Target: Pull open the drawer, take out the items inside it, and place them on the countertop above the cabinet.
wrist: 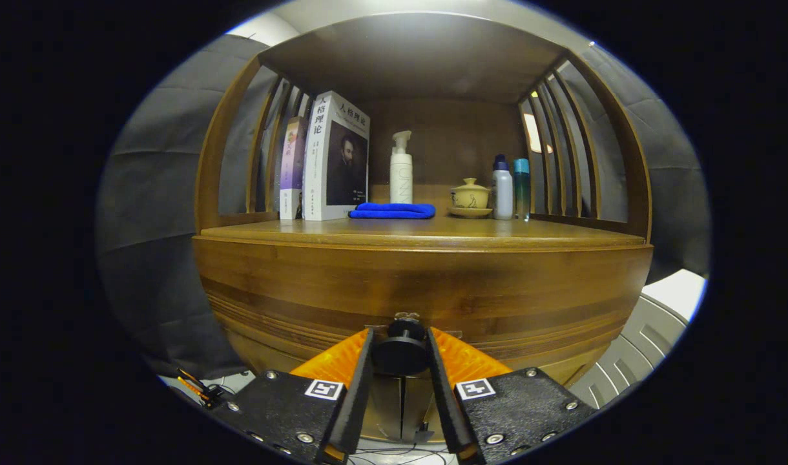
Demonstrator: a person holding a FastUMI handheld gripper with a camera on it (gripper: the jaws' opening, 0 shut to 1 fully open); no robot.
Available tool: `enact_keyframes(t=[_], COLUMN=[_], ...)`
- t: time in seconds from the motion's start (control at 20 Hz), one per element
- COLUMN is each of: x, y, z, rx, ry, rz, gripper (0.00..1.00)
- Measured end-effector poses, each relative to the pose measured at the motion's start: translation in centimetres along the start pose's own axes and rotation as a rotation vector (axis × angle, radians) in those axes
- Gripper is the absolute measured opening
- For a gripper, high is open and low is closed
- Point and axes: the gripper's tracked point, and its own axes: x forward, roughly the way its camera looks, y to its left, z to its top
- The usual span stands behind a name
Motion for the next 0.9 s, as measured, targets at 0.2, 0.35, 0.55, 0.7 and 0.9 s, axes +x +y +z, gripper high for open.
enact_keyframes(t=[0.2, 0.35, 0.55, 0.7, 0.9], x=[0.0, -0.3, -1.9, -3.5, -6.0], y=[0.0, 0.0, 0.1, 0.2, 0.4], z=[-0.2, -0.3, -0.4, -0.6, -0.9], rx=[0.007, 0.033, 0.031, 0.045, 0.046], ry=[0.025, 0.017, -0.004, -0.013, -0.024], rz=[-0.012, -0.028, -0.032, -0.029, -0.021], gripper=[0.42, 0.34, 0.34, 0.35, 0.34])
